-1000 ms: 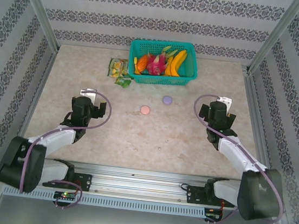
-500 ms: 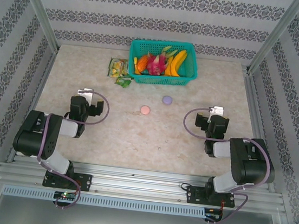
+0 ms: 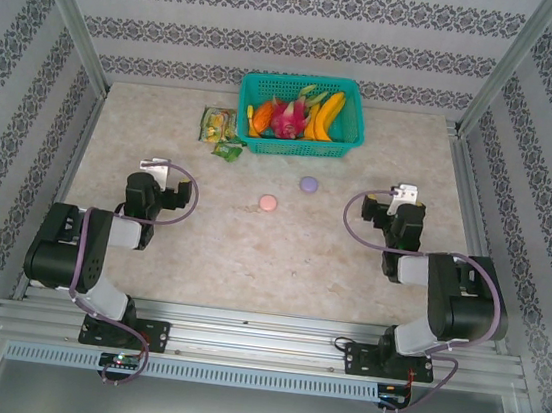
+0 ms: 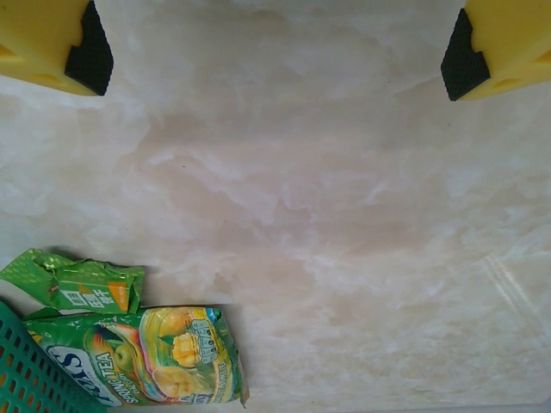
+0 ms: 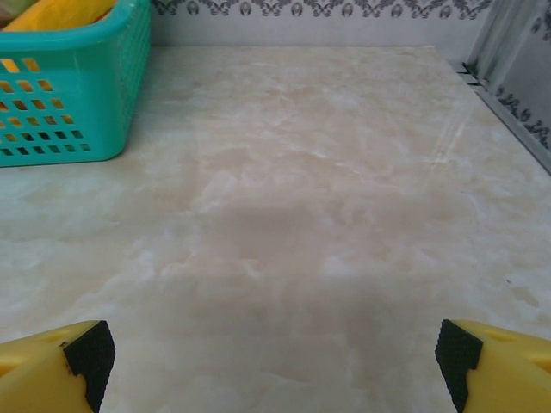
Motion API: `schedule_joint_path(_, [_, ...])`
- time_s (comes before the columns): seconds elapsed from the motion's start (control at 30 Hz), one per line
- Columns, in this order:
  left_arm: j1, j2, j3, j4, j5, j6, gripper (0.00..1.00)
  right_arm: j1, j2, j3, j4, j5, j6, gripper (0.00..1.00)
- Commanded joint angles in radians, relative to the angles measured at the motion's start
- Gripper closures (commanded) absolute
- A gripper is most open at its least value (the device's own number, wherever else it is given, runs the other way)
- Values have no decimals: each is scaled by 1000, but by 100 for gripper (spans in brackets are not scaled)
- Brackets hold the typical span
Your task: Insert wireless bluetooth earbuds into charging case
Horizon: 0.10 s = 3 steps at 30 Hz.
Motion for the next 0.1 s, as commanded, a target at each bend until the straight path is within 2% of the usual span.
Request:
schedule_joint_path(0.0, [7,4,17,1,19,-17,0,-12,-9,19,8,-63,5,2])
schedule_joint_path(0.07, [7,3,15,5,19,-17,0,-9,-16,9,16,-59,5,2])
